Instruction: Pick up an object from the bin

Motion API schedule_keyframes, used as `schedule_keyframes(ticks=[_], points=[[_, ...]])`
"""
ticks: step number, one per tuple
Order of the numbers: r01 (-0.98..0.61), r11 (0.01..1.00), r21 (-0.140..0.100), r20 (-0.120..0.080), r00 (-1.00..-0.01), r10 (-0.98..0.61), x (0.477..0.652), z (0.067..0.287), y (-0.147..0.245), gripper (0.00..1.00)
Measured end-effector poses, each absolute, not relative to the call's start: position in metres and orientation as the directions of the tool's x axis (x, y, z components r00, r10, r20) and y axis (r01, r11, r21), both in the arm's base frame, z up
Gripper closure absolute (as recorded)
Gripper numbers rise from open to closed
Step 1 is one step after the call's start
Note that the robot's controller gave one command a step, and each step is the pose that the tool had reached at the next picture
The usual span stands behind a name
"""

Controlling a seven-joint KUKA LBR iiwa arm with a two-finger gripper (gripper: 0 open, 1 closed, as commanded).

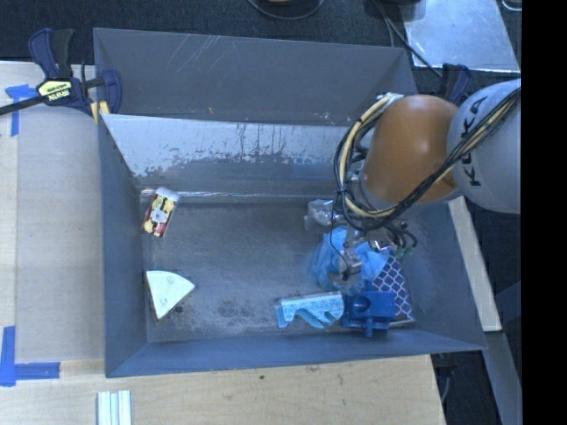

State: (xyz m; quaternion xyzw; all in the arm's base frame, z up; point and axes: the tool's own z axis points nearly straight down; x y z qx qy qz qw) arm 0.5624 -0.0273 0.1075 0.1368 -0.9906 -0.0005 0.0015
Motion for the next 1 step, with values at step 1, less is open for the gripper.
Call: schedule_keyframes(ticks=[1], points=[[-0.069,0.998,-0.001,-0.009,-0.998,-0.069,0.5800,0.0985,-0.0278,1.00]])
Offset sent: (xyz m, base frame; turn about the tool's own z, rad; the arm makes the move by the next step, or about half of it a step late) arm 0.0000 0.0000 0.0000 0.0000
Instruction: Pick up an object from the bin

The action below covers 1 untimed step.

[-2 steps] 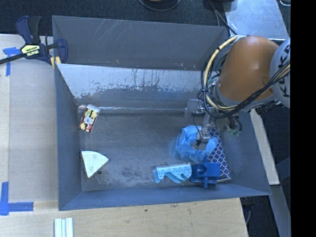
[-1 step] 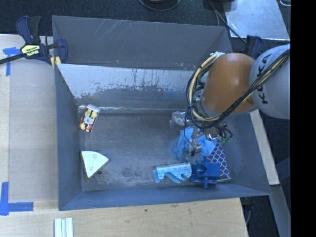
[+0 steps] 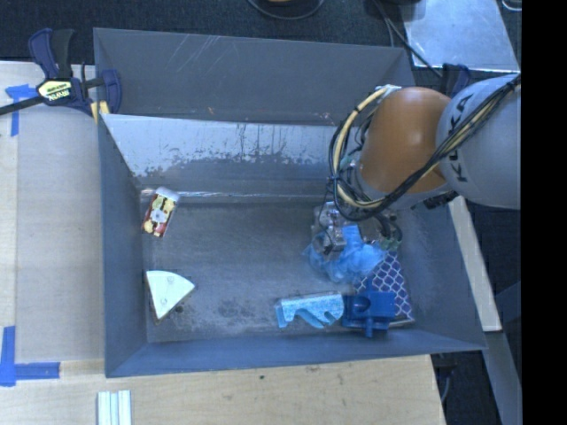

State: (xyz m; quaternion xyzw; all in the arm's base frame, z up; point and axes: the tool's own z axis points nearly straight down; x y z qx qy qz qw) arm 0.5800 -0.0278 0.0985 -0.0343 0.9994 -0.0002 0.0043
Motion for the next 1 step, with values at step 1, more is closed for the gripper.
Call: schedule_keyframes(ticks=[1], points=[[-0.069,0.998,-0.001,-0.009,-0.998,-0.069,0.5800,0.0985,-0.0278,1.00]])
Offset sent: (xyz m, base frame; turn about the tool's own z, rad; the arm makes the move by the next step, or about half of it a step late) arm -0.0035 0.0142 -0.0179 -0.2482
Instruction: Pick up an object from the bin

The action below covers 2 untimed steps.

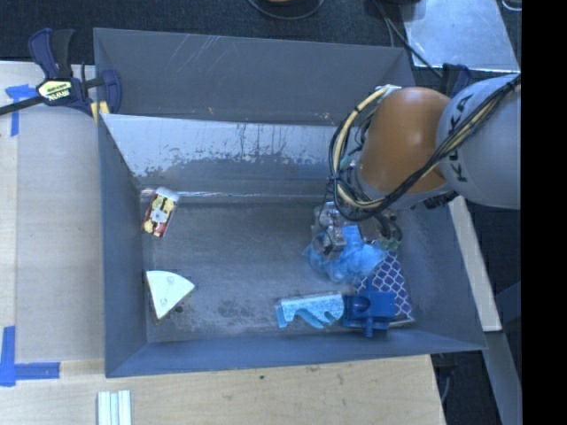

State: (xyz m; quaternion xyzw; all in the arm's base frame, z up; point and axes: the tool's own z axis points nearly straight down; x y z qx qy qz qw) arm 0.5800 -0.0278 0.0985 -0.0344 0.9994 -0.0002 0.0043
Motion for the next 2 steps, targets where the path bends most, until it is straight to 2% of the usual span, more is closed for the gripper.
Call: schedule_keyframes(ticks=[1,2], points=[[-0.303,0.953,-0.003,-0.011,-0.953,-0.303,0.578,0.082,-0.014,1.00],[-0.197,0.980,-0.001,-0.009,-0.980,-0.197,0.578,0.182,-0.031,0.00]])
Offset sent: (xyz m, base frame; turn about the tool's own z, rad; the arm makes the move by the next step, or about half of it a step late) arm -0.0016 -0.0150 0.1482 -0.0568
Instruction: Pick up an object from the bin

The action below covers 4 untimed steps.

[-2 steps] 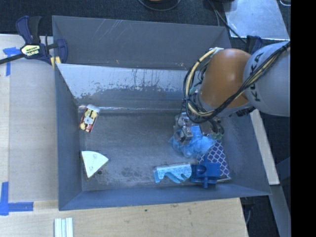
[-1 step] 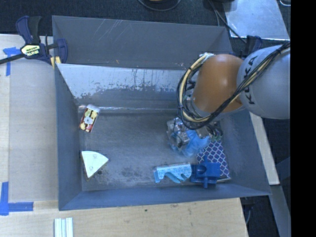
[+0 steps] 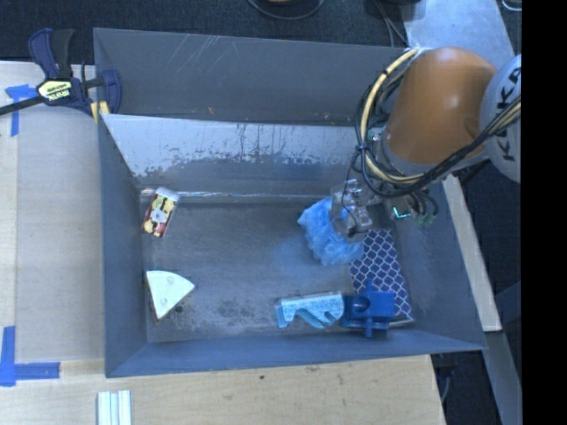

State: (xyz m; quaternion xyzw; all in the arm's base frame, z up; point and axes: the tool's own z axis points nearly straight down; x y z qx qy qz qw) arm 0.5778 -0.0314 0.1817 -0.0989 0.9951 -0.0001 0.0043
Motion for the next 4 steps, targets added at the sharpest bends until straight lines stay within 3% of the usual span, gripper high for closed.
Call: schedule_keyframes(ticks=[1,2,3,4], points=[[-0.124,0.992,-0.002,-0.014,-0.992,-0.124,0.580,0.248,-0.043,0.00],[0.002,1.000,0.002,-0.009,-1.000,0.003,0.580,0.228,-0.006,0.00],[-0.148,0.989,-0.001,-0.013,-0.989,-0.148,0.619,0.156,0.020,0.00],[-0.144,0.990,0.000,-0.013,-0.989,-0.144,0.617,0.159,0.019,0.00]])
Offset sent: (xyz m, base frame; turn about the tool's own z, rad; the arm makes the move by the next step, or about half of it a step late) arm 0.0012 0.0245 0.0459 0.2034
